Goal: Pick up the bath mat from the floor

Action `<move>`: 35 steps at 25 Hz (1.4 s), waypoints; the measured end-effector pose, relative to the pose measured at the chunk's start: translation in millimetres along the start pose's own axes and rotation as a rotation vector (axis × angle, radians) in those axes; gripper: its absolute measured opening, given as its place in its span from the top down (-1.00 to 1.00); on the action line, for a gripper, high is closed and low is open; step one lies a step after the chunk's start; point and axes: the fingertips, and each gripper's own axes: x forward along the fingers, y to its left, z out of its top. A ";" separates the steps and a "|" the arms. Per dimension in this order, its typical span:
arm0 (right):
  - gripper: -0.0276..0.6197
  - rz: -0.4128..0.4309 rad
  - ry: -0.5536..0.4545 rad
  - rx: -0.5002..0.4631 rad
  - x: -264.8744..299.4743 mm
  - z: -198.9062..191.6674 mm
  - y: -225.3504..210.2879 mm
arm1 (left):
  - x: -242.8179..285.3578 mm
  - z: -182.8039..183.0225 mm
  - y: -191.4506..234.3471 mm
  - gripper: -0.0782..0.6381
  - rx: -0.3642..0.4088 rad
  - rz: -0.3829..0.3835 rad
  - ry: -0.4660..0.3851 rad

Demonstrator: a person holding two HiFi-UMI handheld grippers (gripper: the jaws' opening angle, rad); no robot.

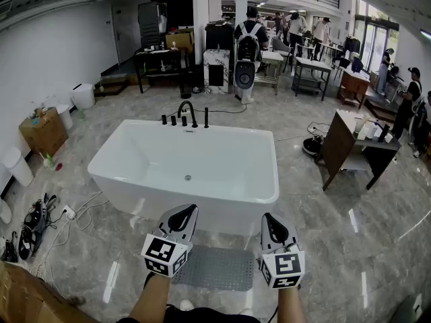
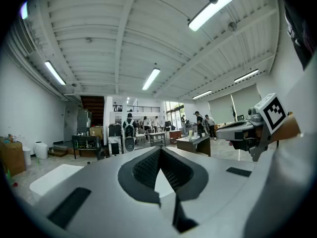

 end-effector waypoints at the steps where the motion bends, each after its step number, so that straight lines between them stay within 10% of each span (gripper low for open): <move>1: 0.85 0.001 0.000 -0.001 1.5 0.8 0.8 | -0.1 0.6 2.1 0.76 0.001 0.001 -0.001; 25: 0.84 -0.085 0.050 -0.073 18.0 8.2 59.0 | -33.3 -25.1 73.0 0.76 -0.037 -0.037 0.024; 35: 0.84 -0.104 0.092 -0.013 41.8 -25.5 5.4 | 20.0 -47.3 71.0 0.76 -0.043 -0.034 0.085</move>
